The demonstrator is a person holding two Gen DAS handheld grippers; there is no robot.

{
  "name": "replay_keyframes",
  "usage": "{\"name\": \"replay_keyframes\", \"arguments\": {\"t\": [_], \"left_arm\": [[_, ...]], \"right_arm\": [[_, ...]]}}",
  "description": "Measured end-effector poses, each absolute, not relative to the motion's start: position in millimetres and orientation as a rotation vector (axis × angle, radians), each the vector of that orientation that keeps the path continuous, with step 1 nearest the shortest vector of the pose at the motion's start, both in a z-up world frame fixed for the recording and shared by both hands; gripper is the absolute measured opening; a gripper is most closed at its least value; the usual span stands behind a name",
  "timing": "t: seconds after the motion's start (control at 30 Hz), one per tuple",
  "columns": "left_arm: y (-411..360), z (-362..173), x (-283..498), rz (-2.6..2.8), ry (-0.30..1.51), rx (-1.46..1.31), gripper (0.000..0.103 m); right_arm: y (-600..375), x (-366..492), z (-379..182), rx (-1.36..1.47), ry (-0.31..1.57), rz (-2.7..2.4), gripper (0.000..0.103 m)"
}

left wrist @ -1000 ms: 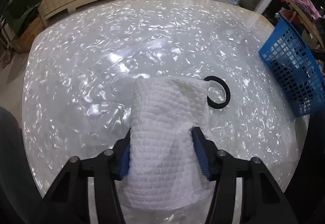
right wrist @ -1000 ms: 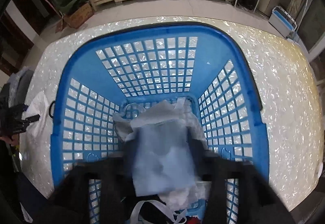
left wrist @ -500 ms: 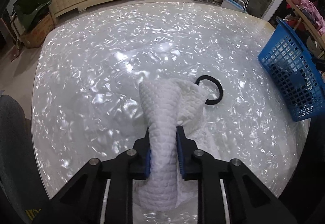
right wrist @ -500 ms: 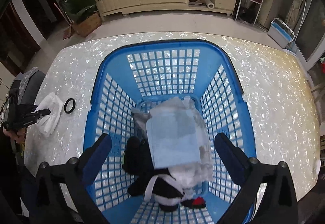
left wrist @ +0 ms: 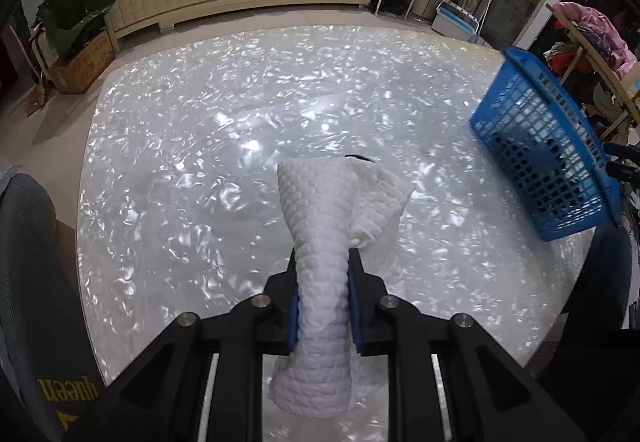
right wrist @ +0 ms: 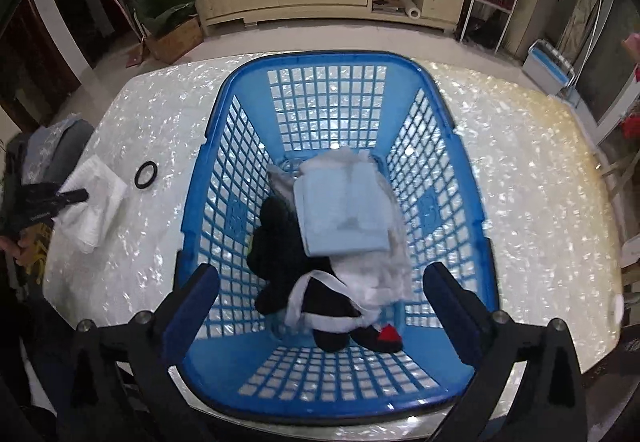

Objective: Organize soft objects
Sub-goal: 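Carry the white waffle towel with the left gripper into the basket and release it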

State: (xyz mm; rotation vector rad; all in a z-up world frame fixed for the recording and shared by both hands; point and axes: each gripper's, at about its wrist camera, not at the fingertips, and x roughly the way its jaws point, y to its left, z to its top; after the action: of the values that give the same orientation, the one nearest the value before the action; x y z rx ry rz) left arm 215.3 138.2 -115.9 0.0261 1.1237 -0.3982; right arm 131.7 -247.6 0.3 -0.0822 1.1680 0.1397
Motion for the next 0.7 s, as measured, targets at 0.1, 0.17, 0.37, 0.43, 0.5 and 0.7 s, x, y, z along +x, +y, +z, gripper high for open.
{"name": "replay_keyframes", "arguments": {"t": [0.1, 0.17, 0.37, 0.43, 0.5, 0.7], "left_arm": [[133, -102, 205, -0.402, 1.111, 0.022, 0.017], [128, -93, 201, -0.399, 1.103, 0.025, 0.017], [97, -54, 185, -0.421, 1.056, 0.057, 0.017], [84, -40, 181, -0.439, 1.037, 0.064, 0.018], [68, -27, 177, -0.459, 1.019, 0.066, 0.018], [18, 5, 171, -0.539, 0.972, 0.088, 0.018]], "right_arm": [[-250, 121, 5, -0.086, 1.144, 0.148, 0.103], [-252, 115, 7, -0.077, 1.127, 0.153, 0.103], [-266, 97, 5, -0.066, 1.113, 0.145, 0.103], [-270, 93, 4, -0.071, 1.108, 0.140, 0.103], [-274, 86, 3, -0.073, 1.102, 0.137, 0.103], [-283, 78, 4, -0.060, 1.085, 0.140, 0.103]]}}
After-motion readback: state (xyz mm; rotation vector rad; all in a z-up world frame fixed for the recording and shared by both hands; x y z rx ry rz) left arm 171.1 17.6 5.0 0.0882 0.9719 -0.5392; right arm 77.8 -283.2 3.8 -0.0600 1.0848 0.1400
